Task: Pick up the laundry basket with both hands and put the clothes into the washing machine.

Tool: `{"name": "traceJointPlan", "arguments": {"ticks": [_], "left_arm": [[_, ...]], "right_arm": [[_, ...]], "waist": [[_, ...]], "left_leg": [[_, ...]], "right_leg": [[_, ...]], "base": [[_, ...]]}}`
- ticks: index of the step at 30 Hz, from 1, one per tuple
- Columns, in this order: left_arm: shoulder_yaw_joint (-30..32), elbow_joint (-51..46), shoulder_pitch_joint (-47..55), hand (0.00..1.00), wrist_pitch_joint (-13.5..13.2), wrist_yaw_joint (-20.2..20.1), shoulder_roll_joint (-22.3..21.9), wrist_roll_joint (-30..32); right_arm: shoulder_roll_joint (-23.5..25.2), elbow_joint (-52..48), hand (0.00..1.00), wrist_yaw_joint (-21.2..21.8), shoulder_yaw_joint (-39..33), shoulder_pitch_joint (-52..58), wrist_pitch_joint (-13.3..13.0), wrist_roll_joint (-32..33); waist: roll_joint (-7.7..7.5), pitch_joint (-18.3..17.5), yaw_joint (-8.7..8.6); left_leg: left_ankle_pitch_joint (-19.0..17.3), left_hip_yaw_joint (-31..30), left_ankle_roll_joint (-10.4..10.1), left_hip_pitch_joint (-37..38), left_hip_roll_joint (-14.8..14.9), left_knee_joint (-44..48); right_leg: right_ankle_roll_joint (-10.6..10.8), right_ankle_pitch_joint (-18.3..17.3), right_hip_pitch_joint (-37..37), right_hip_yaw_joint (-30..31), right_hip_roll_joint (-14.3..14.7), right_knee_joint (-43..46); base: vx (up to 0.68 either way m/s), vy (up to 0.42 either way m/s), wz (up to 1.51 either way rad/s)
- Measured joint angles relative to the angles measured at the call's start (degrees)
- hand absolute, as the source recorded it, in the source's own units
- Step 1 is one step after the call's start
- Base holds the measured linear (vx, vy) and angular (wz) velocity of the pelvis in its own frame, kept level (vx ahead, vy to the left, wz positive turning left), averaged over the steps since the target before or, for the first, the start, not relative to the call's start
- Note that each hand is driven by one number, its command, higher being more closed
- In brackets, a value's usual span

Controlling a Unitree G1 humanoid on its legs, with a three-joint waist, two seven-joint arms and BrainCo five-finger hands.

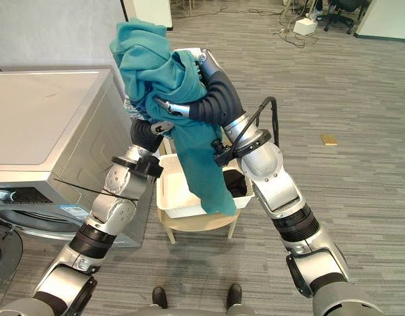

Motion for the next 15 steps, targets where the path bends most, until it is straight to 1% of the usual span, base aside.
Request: {"name": "traceJointPlan", "arguments": {"ticks": [1, 2, 4, 6, 7, 11, 15], "left_arm": [[0.0, 0.0, -0.2, 0.00, 0.0, 0.1, 0.0, -0.3], [0.0, 0.0, -0.5, 1.00, 0.0, 0.2, 0.0, -0.2], [0.0, 0.0, -1.3, 1.00, 0.0, 1.1, -0.2, 0.3], [0.2, 0.0, -1.5, 1.00, -0.3, 2.7, -0.9, 1.6], [0.4, 0.0, -1.5, 1.00, -0.3, 2.8, -1.1, 2.2], [1.5, -0.1, -1.8, 1.00, -1.2, 4.1, -2.4, 5.7], [4.5, -0.7, -1.8, 1.00, -1.4, 5.0, -3.5, 11.0]], "right_arm": [[0.0, -0.1, 1.00, 0.0, 0.0, 0.0, 0.0, 0.0], [0.1, -0.2, 1.00, -0.1, 0.2, 0.0, 0.0, -0.1], [0.4, -0.2, 1.00, -0.2, 0.3, 0.0, 0.0, -0.1], [0.4, -0.2, 1.00, -0.2, 0.2, 0.0, 0.0, -0.3], [0.4, -0.2, 1.00, -0.3, 0.2, 0.0, 0.0, -0.5], [0.4, -0.2, 1.00, -0.3, 0.1, 0.0, 0.0, -0.7], [1.2, -0.2, 1.00, -0.4, 0.2, 0.6, 0.0, -1.4]], "waist": [[0.01, 0.0, -0.18], [0.04, 0.0, -0.44], [0.16, -0.1, -0.58], [0.65, -0.4, -0.60], [0.80, -0.4, -0.60], [1.39, -0.5, -0.68], [1.76, -0.7, -1.25]], "left_leg": [[0.0, 0.0, 0.0, 0.0, 0.0, 0.0], [0.0, 0.0, 0.0, 0.0, -0.1, 0.0], [0.0, 0.0, 0.0, 0.0, -0.1, 0.0], [0.0, 0.0, 0.0, 0.0, -0.1, 0.0], [0.0, 0.0, 0.0, 0.0, -0.1, 0.0], [0.0, 0.0, 0.0, 0.0, -0.1, 0.0], [0.0, -0.1, 0.0, 0.1, -0.1, 0.0]], "right_leg": [[0.0, 0.0, 0.0, 0.0, 0.0, 0.0], [0.0, 0.0, 0.0, 0.0, -0.1, 0.0], [-0.1, 0.1, 0.0, 0.0, -0.1, 0.0], [-0.1, 0.3, 0.0, 0.0, -0.1, 0.0], [-0.2, 0.3, 0.0, 0.0, -0.1, 0.0], [-0.2, 0.4, 0.0, 0.0, -0.1, 0.0], [-0.2, 0.5, 0.1, -0.1, -0.1, 0.0]], "base": [[0.00, 0.000, 0.00], [0.00, 0.000, 0.00], [0.03, 0.004, -0.01], [0.04, 0.005, 0.00], [0.03, 0.006, 0.00], [0.00, 0.000, 0.00], [0.00, 0.000, 0.00]]}}
